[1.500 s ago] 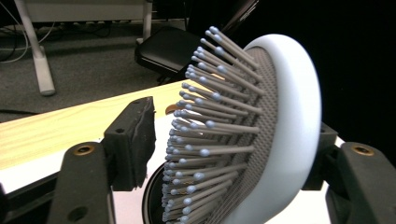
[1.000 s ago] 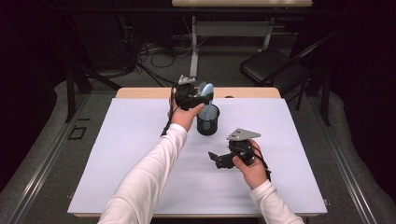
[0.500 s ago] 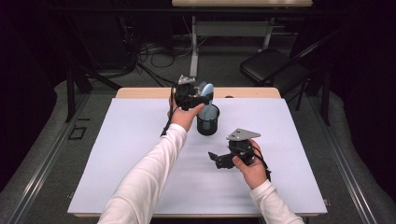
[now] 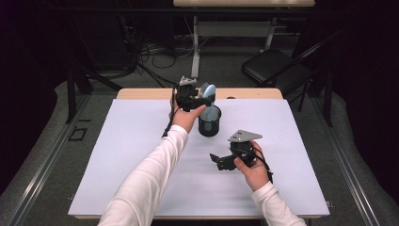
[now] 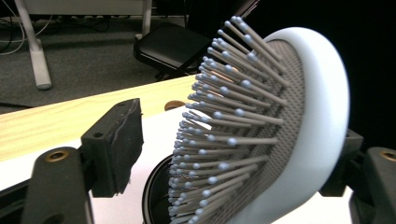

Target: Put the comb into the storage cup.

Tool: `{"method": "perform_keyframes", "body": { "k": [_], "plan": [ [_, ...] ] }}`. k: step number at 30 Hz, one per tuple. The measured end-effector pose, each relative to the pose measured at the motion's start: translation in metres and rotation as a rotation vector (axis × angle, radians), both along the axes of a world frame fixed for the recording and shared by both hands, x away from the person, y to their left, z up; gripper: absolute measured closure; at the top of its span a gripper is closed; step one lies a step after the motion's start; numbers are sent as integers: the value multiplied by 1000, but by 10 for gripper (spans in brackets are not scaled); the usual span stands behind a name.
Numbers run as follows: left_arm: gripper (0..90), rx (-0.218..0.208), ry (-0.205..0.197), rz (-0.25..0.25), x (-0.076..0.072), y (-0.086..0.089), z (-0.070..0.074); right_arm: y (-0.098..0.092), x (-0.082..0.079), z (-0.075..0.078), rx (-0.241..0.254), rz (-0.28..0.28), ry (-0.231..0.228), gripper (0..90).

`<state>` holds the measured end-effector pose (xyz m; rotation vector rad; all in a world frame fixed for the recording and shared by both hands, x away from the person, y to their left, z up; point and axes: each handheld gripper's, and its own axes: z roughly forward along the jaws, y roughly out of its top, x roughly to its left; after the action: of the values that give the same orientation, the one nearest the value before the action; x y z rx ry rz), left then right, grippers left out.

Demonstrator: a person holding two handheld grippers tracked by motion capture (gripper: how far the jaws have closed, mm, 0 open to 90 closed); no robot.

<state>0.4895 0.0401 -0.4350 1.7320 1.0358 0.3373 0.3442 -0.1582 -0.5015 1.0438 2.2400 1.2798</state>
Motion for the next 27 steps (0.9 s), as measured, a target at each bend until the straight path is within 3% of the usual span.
{"method": "perform_keyframes", "body": {
  "k": [13,22,26,27],
  "plan": [
    [130,-15,1,31,0,1,0,1,0,-1,-3,2,4,0],
    [38,-29,4,22,0,2,0,0,0,0,-1,2,4,0],
    [6,-28,26,6,0,0,-2,1,0,-1,-2,1,5,0],
    [6,-26,51,-2,1,-1,-4,1,0,-1,-3,2,6,0]
  ]
}}
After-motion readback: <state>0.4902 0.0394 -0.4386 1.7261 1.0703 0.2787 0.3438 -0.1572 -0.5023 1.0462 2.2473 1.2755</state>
